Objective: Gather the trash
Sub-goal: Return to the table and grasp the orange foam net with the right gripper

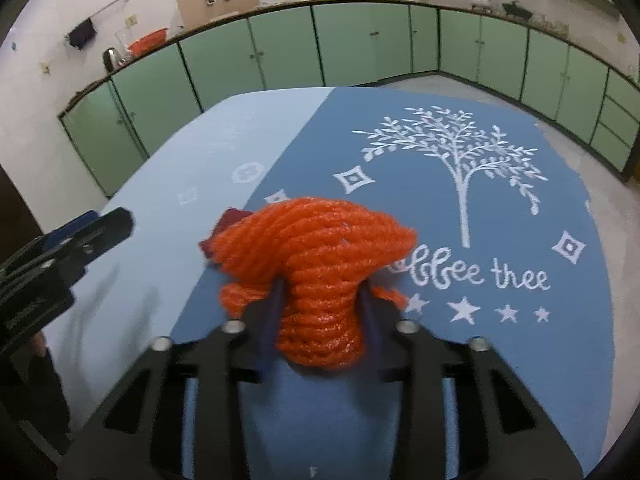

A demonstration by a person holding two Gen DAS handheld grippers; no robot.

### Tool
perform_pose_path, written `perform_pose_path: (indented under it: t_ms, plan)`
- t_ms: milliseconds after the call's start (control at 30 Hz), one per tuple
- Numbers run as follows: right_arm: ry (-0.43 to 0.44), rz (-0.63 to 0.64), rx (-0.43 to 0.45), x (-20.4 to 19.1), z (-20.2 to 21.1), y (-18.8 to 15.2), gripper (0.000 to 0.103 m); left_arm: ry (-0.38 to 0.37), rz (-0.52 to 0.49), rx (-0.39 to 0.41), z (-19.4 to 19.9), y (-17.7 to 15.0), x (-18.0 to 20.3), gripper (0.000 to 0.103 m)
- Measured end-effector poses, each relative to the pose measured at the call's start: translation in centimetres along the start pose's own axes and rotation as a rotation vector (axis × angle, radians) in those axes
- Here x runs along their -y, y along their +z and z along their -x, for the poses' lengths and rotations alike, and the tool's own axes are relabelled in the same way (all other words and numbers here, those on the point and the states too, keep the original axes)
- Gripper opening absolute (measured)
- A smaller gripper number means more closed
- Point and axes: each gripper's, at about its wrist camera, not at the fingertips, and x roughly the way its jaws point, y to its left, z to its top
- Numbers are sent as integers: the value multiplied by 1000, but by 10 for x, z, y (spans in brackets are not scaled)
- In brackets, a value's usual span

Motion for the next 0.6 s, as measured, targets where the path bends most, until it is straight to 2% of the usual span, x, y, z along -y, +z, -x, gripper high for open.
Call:
perform_pose_path:
  t_ms: [67, 233, 600]
  plan:
    - [25, -10, 2, 2, 4, -1, 20, -6, -4, -2, 0, 1, 3, 66]
    - [29, -49, 33, 18, 24, -1, 19, -29, -13, -12, -4, 2, 16, 66]
    - [-74, -119, 91, 72, 55, -2, 19, -83, -58, -41, -19, 3, 59, 71]
